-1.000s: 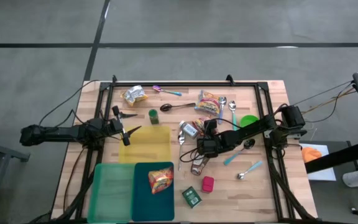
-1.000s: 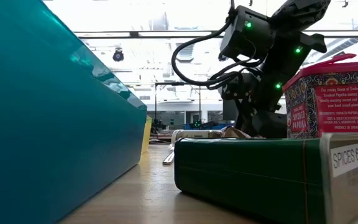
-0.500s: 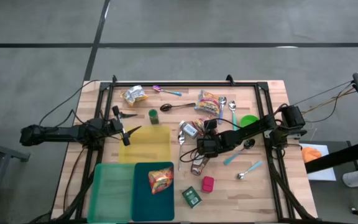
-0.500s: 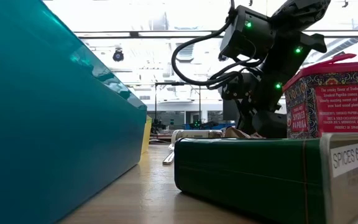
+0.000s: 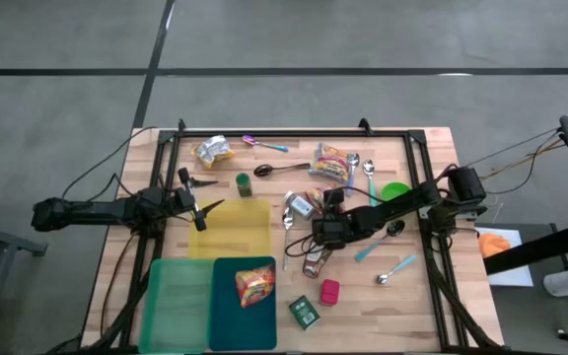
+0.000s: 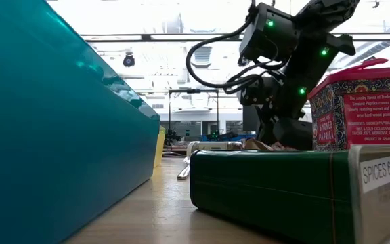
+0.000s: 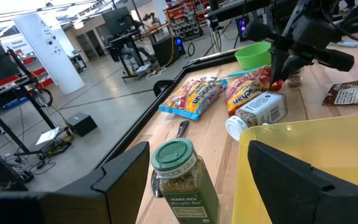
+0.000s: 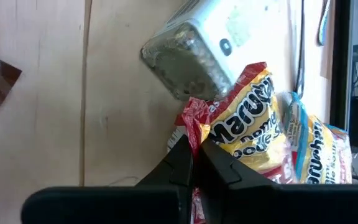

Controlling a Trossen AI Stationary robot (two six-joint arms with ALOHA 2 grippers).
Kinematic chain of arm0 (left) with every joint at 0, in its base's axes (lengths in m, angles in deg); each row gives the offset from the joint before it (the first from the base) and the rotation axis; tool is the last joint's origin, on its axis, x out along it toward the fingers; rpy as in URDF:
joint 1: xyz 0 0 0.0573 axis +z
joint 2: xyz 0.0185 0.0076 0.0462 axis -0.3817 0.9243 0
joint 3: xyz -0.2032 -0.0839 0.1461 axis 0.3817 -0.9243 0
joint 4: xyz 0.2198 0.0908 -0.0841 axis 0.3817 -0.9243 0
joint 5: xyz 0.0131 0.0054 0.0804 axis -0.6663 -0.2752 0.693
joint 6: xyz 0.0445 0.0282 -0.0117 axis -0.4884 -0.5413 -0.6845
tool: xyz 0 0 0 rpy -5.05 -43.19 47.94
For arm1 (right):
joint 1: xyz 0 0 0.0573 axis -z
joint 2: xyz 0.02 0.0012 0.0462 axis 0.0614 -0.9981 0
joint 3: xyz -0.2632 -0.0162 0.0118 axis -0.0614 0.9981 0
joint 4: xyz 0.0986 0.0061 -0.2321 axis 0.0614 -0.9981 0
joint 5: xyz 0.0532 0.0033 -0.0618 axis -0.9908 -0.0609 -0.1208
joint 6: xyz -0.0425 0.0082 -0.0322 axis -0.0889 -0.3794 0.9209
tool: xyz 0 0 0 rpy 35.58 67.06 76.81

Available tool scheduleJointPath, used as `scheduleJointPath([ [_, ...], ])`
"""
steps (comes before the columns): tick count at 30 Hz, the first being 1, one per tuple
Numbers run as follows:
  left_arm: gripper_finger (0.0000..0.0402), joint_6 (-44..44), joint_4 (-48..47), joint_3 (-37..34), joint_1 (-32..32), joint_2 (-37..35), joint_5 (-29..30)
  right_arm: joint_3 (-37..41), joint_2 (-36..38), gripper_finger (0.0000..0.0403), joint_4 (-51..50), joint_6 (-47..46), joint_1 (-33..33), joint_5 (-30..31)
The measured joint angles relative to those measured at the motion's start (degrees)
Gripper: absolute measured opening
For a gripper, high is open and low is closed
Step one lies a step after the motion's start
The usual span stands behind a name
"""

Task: Pick & Place Food Item
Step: Put the red noodle pack into the blue bin

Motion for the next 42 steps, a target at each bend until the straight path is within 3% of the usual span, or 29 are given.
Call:
scheduleJointPath([
  [11,0.0275,0.0,0.0,0.0,0.0,0.0,0.0,-0.1,4.2,0.0008,-0.5,-1.5,-1.4,2.1],
  [27,0.0275,0.0,0.0,0.0,0.0,0.0,0.0,-0.1,15.7,0.0008,-2.9,-11.8,-1.2,-13.5],
  [42,0.0275,0.0,0.0,0.0,0.0,0.0,0.0,0.0,16.2,0.0008,-2.3,-21.7,0.3,-24.8],
])
